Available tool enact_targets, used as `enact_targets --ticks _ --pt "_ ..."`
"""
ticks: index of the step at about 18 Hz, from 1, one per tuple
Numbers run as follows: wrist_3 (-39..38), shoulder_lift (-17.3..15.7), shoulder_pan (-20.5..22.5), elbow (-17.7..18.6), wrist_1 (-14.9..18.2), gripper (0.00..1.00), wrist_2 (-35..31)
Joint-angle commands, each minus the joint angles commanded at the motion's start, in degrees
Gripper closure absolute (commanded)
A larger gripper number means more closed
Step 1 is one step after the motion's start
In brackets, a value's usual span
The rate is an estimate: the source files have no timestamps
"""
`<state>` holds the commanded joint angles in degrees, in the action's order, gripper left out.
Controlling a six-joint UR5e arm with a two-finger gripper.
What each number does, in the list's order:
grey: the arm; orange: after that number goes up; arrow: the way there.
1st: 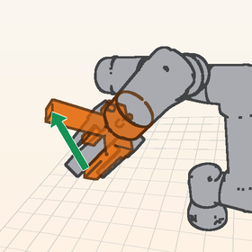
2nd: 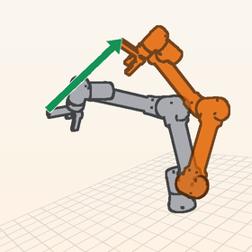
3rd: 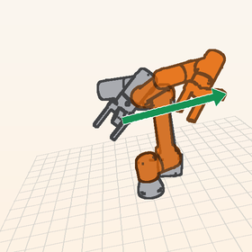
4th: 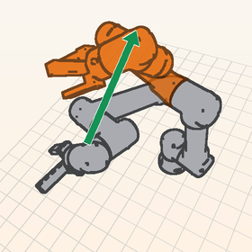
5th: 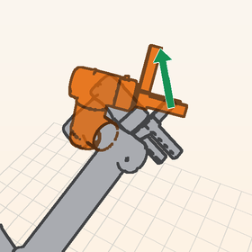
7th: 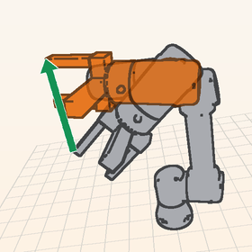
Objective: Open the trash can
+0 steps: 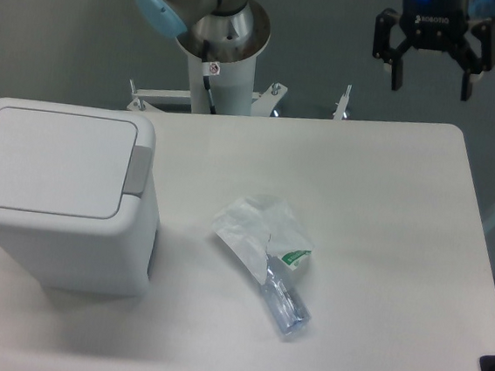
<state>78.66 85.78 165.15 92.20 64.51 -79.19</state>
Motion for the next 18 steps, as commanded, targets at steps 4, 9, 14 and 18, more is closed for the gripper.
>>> enact_targets --ticks 4,9,14,18 --pt "-0.52 0.0 -0.17 0.09 0.09 0.0 -0.18" --pt "-10.16 0.87 -3.76 -0.26 0.26 0.0 1.92" --pt "-27.13 3.16 -8.16 -0.88 -2.1 0.0 3.96" --pt "-35.32 3.25 -12.21 -0.09 -2.81 0.0 4.04"
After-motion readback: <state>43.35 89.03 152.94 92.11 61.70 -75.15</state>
